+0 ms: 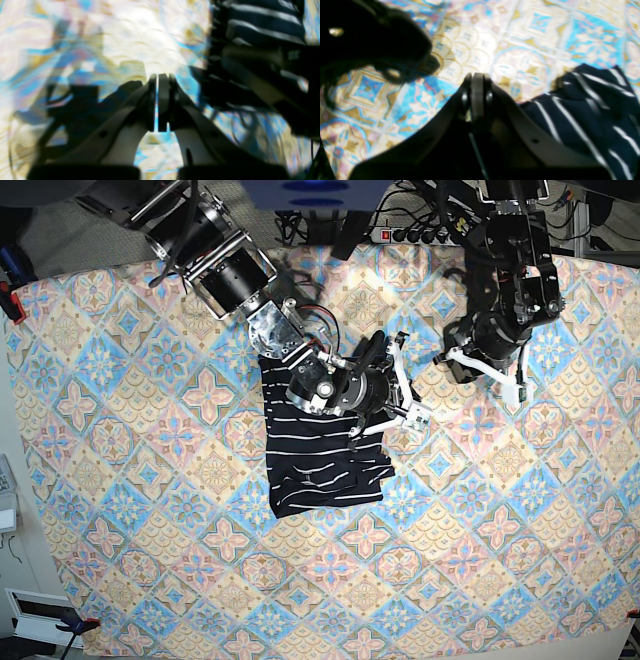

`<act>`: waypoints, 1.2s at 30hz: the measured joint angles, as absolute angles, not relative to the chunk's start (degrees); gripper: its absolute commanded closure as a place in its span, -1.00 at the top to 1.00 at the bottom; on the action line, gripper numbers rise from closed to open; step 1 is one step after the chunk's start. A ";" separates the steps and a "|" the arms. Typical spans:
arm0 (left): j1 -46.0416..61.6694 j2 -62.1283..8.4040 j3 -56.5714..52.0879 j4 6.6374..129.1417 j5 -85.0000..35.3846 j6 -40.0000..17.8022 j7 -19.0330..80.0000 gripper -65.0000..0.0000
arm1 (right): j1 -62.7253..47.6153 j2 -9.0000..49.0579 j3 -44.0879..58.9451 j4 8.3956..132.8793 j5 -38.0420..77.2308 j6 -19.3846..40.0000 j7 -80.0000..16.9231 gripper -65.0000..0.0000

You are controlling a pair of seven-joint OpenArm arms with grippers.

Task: Fold the T-shirt properly
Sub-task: 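Drag the folded bundle with the right gripper away from the robot base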

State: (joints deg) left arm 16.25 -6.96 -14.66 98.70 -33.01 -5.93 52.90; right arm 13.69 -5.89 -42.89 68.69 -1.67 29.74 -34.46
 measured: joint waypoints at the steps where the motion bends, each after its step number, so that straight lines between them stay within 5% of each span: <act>1: 16.36 -6.94 -15.20 98.70 -33.01 -5.87 52.66 -1.00 | 13.82 -6.39 -42.85 66.92 -2.17 29.76 -34.37 -0.99; 9: 16.99 -6.44 -15.03 98.70 -33.21 -6.15 52.93 -1.00 | 15.75 -6.57 -41.47 55.53 -2.11 28.42 -29.54 -0.99; 36: 18.06 -6.81 -15.14 98.74 -36.07 -6.02 52.56 -1.00 | 23.57 -1.67 -3.40 46.37 -14.52 27.99 -25.02 -0.98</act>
State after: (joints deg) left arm 18.06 -6.81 -15.14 98.74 -36.07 -6.02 52.56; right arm 23.57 -1.67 -3.40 46.37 -14.52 27.99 -25.02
